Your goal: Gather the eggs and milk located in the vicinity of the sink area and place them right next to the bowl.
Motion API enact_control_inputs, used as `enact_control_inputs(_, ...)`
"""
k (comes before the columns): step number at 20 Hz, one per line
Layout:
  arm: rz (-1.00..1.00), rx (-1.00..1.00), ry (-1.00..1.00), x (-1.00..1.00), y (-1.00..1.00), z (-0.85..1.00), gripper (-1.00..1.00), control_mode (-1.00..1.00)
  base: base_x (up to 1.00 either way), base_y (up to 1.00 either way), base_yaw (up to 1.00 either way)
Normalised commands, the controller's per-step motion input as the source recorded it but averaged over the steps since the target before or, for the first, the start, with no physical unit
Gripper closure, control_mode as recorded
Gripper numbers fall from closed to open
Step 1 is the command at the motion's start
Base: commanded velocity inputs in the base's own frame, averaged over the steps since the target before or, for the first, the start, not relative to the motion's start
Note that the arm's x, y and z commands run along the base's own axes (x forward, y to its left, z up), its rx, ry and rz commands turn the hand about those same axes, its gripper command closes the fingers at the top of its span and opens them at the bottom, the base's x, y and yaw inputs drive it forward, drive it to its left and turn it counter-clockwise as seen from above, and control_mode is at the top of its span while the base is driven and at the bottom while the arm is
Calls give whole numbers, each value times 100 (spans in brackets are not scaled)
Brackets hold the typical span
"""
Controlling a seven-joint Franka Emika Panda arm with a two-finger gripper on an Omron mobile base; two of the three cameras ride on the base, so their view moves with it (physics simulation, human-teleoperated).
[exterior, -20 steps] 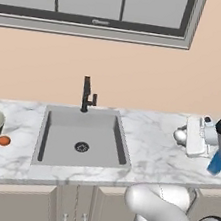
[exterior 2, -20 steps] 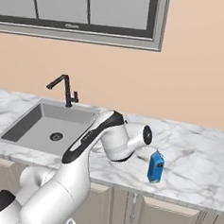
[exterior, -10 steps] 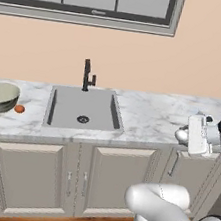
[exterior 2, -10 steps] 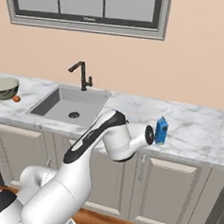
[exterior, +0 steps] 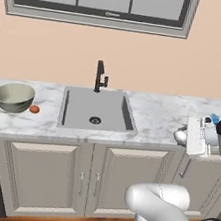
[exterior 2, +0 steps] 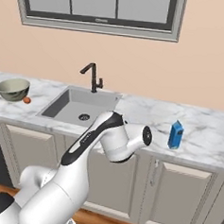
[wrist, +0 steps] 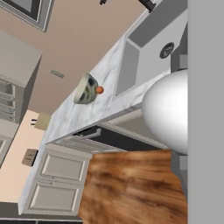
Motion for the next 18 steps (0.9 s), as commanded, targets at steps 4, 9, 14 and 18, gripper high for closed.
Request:
enact_control_inputs(4,0,0,0,0,0,0,100,100,2,100,0)
enact_control_inputs(9,0,0,0,0,0,0,100,100,-13,100,0)
enact_control_inputs(14,0,0,0,0,0,0,100,100,9,100,-23)
enact_control_inputs(18,0,0,0,0,0,0,100,100,49,100,-33)
